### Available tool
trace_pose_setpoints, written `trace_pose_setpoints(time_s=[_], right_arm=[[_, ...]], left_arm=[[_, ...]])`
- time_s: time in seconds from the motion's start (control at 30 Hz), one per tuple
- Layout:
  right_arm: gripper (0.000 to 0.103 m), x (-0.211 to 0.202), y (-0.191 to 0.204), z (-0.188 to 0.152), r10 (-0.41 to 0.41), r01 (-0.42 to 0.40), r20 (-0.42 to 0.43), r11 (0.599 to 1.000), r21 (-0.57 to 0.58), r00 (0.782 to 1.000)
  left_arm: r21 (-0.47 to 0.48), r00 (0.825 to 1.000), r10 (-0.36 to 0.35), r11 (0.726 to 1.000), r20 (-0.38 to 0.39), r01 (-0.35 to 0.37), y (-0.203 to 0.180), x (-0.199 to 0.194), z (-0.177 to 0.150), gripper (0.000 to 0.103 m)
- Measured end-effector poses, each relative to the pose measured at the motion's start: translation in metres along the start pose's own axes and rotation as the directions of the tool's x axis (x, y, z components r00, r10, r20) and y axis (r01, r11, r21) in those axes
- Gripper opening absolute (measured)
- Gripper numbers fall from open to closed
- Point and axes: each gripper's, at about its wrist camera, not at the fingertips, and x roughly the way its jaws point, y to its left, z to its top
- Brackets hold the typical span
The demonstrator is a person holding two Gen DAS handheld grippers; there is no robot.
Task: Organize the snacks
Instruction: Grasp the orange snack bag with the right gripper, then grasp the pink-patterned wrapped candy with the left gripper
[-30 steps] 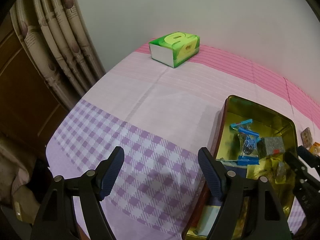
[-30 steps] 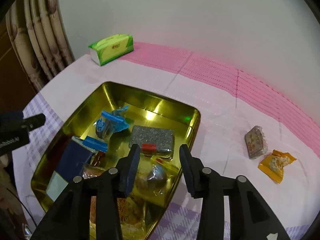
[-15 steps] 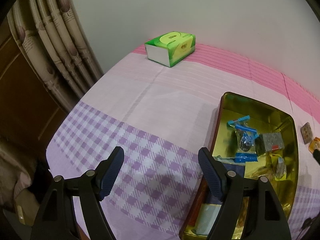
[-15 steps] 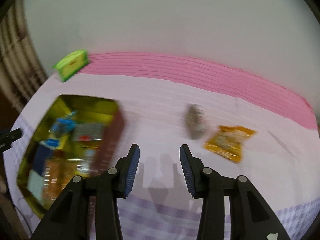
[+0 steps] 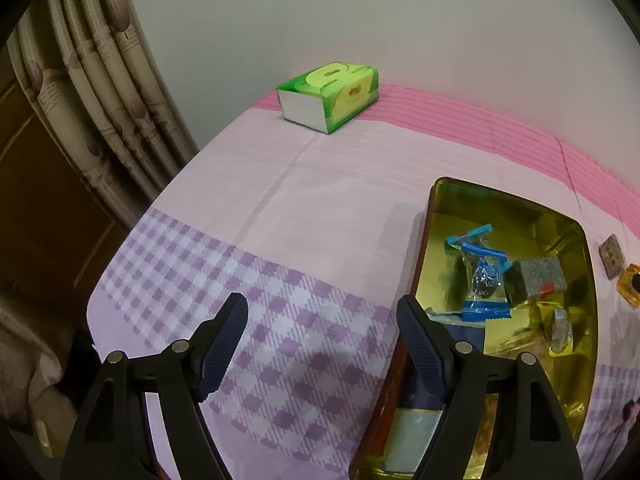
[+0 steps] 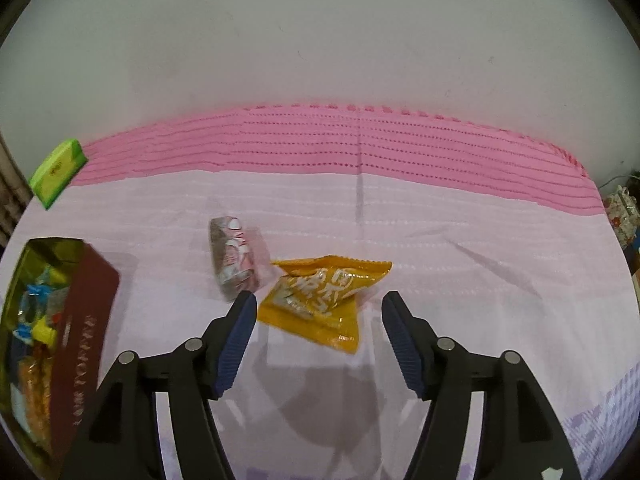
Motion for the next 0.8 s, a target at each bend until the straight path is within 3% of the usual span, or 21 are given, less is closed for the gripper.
trace_pose_setpoints(time_s=[0.3, 0.53, 0.8], right_arm=[[0.064, 0.031, -0.005, 0.002, 0.021, -0.021, -0.001, 1.0, 0.015, 1.0], [0.049, 0.035, -0.011, 0.005, 0.039, -0.038, 0.037, 0.999, -0.012, 0.999], [0.044, 0.028, -0.037, 0.001, 0.029, -0.028, 0.058, 1.0, -0.004, 0.998]], left_arm=[[0.02, 0.997, -0.021, 1.0, 0.079, 0.019, -0.012, -0.013, 0.0, 0.078], [0.064, 0.997, -0.036, 0.997, 0.061, 0.032, -0.038, -0.019, 0.006, 0.078], [0.145, 0.99, -0.128, 0.982, 0.059, 0.119, -0.098, -0.036, 0.02, 0.078]])
